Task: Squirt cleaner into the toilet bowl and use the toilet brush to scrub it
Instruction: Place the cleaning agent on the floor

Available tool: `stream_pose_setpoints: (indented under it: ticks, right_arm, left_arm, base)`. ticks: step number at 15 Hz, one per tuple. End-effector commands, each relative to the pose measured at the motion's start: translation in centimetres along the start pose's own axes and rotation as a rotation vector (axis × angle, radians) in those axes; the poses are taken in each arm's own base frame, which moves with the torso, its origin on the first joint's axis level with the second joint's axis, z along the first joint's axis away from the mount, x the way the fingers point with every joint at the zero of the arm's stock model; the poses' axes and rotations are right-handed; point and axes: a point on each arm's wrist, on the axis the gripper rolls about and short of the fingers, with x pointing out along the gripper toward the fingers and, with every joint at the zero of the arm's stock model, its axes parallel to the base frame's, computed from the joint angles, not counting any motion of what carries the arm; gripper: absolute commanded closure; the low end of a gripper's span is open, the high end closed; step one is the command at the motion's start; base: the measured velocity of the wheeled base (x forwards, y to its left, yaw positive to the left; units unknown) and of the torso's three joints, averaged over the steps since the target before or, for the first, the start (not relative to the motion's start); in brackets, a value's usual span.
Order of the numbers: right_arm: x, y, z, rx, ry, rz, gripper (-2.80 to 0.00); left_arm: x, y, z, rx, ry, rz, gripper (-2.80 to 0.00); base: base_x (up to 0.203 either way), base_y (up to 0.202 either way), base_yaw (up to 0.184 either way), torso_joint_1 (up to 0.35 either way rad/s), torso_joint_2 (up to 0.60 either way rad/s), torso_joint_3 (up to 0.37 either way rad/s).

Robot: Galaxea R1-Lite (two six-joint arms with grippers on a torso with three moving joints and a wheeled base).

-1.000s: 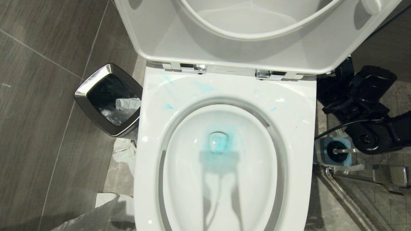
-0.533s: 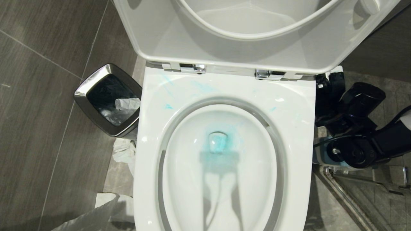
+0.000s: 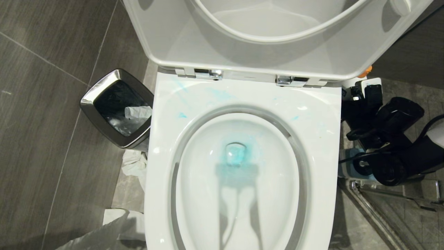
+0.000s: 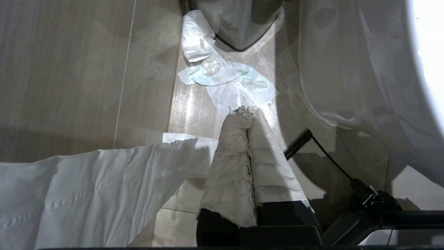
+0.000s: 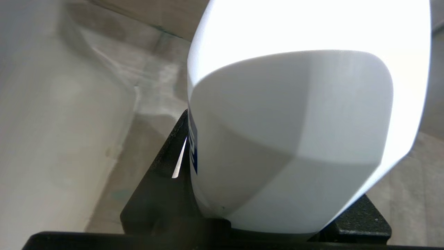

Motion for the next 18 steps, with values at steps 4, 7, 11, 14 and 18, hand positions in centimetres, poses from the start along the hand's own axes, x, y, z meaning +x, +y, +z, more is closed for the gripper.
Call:
stream_pose_setpoints:
  ticks: [4, 7, 11, 14, 18]
  right_arm:
    - [0.1, -0.6, -1.3, -0.01, 0.02, -0.02, 0.0]
    - [0.4, -0.1, -3.0, -0.01, 0.009, -0.021, 0.0]
    - [1.6, 0.5, -4.7, 0.003, 0.003, -0.01, 0.0]
    - [2.5, 1.3, -7.1, 0.008, 0.019, -0.004, 0.0]
    - [3.3, 1.6, -7.8, 0.053, -0.002, 0.029, 0.0]
  left_arm:
    - [0.0, 0.0, -0.2, 0.0, 0.005, 0.001, 0.0]
    - [0.0, 0.0, -0.2, 0.0, 0.005, 0.001, 0.0]
    - [0.1, 0.0, -0.2, 0.0, 0.007, 0.001, 0.0]
    - [0.0, 0.0, -0.2, 0.0, 0.005, 0.001, 0.0]
    - [0.0, 0.0, -0.2, 0.0, 0.005, 0.001, 0.0]
  base:
    - [0.0, 0.0, 0.0, 0.0, 0.0, 0.0]
    - [0.0, 0.0, 0.0, 0.0, 0.0, 0.0]
    - [0.0, 0.0, 0.0, 0.0, 0.0, 0.0]
    - [0.0, 0.0, 0.0, 0.0, 0.0, 0.0]
    - [0.0, 0.0, 0.0, 0.0, 0.0, 0.0]
